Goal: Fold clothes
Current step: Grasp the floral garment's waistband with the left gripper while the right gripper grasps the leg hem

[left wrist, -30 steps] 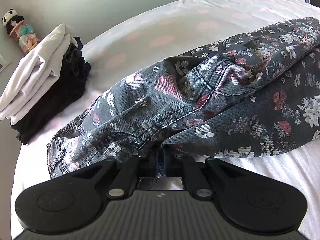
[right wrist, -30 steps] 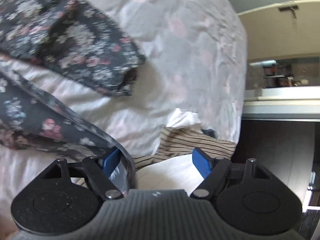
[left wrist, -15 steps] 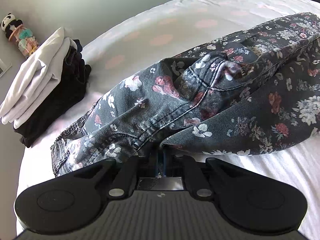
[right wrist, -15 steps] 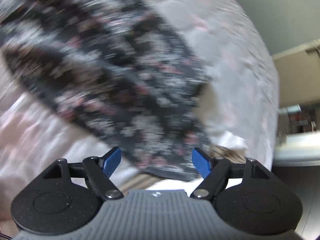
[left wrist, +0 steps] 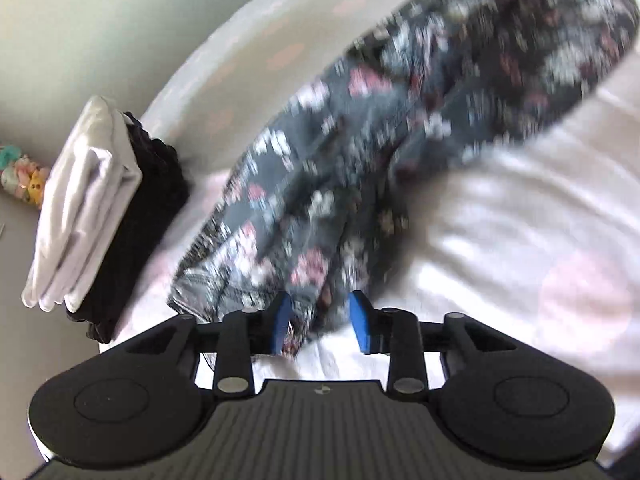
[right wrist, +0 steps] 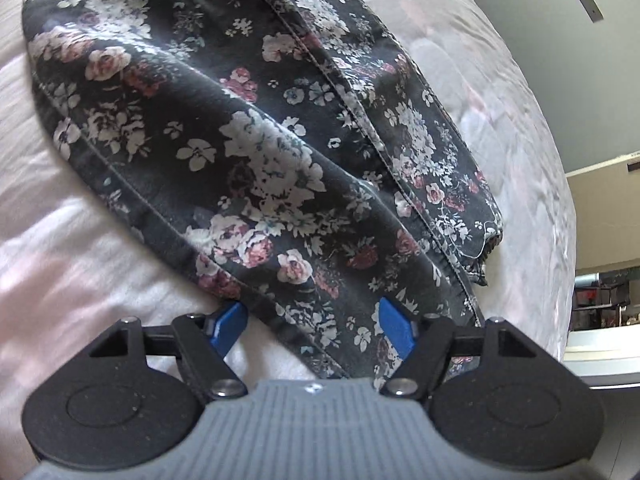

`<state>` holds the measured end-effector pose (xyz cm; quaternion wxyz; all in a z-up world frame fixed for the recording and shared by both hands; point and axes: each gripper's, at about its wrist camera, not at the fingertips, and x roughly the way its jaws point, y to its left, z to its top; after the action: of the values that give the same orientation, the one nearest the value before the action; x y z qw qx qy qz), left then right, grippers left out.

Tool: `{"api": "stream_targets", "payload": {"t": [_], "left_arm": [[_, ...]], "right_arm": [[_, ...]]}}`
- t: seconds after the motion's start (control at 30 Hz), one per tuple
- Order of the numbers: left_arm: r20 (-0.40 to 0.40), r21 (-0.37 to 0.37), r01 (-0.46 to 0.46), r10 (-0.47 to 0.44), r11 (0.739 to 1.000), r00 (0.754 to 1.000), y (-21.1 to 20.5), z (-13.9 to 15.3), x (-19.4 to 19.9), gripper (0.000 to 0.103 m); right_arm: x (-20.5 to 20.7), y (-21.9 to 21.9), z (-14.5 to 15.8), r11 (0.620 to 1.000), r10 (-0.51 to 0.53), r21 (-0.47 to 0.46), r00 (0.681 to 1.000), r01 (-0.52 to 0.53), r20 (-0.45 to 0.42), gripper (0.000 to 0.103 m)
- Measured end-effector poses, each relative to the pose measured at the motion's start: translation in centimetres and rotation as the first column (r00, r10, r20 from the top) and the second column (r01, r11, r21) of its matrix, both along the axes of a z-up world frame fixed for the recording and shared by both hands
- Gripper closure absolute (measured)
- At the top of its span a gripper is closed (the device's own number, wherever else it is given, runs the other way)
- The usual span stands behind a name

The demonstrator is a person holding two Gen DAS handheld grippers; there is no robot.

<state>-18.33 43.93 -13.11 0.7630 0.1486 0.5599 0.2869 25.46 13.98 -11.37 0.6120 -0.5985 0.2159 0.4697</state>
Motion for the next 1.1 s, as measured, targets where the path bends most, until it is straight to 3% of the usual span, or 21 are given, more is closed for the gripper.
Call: {"api": "stream_targets", "payload": {"t": [0.23, 0.37, 0.4, 0.43, 0.5, 0.6, 0.73, 0.9, 1.03, 1.1], "left_arm": [[-0.03, 0.049, 0.138, -0.137, 0.989, 0.99, -1.0, -3.9, 0.4, 0.063], [-0.07, 0.156, 0.16, -0.151, 0.975, 0.986, -1.1, -6.1, 1.6, 0.064], [-0.065, 0.168, 0.149, -0.14, 0.974, 0.988, -1.0, -6.2, 1.7, 0.074], [-0.052, 0.168, 0.135, -0.128, 0.977, 0.99, -0.9, -5.8, 1.6, 0.082], [-0.027, 0.165, 0.107, -0.104, 0.98, 0.994, -0.6, -5.1, 1.5, 0.091], [-0.009, 0.172, 0.088, -0.087, 0.981, 0.996, -0.6, -3.2, 1.0, 0.097], [0.021, 0.156, 0.084, -0.088, 0.984, 0.996, -1.3, 0.8, -0.3, 0.099], [0.059, 0.134, 0.079, -0.088, 0.988, 0.994, -2.2, 5.9, -1.9, 0.099], [0.056, 0.117, 0.07, -0.077, 0.991, 0.995, -0.5, 6.3, -1.1, 0.099], [0.058, 0.108, 0.058, -0.064, 0.992, 0.996, 0.7, 6.3, -0.5, 0.099]], "right_arm": [[0.2, 0.0, -0.1, 0.999, -0.044, 0.013, 0.999, 0.044, -0.012, 0.031], [0.1, 0.0, -0.3, 0.998, -0.056, 0.021, 0.998, 0.056, -0.003, 0.032], [0.0, 0.0, -0.3, 0.998, -0.06, 0.02, 0.998, 0.06, -0.013, 0.038], [-0.1, 0.0, -0.2, 0.998, -0.064, 0.019, 0.998, 0.065, -0.023, 0.053], [-0.6, -0.1, -0.2, 0.998, -0.067, 0.007, 0.997, 0.067, -0.026, 0.072], [-1.1, -0.3, 0.2, 0.998, -0.07, 0.005, 0.997, 0.07, 0.014, 0.091], [-0.7, -1.3, 3.2, 0.988, -0.132, 0.084, 0.991, 0.131, 0.002, 0.094], [-1.3, -3.5, 8.9, 0.971, -0.133, 0.198, 0.991, 0.133, -0.01, 0.096], [-1.2, -4.6, 12.4, 0.95, -0.134, 0.281, 0.991, 0.135, -0.022, 0.096], [-0.9, -4.0, 12.6, 0.947, -0.15, 0.285, 0.989, 0.148, -0.017, 0.096]]}}
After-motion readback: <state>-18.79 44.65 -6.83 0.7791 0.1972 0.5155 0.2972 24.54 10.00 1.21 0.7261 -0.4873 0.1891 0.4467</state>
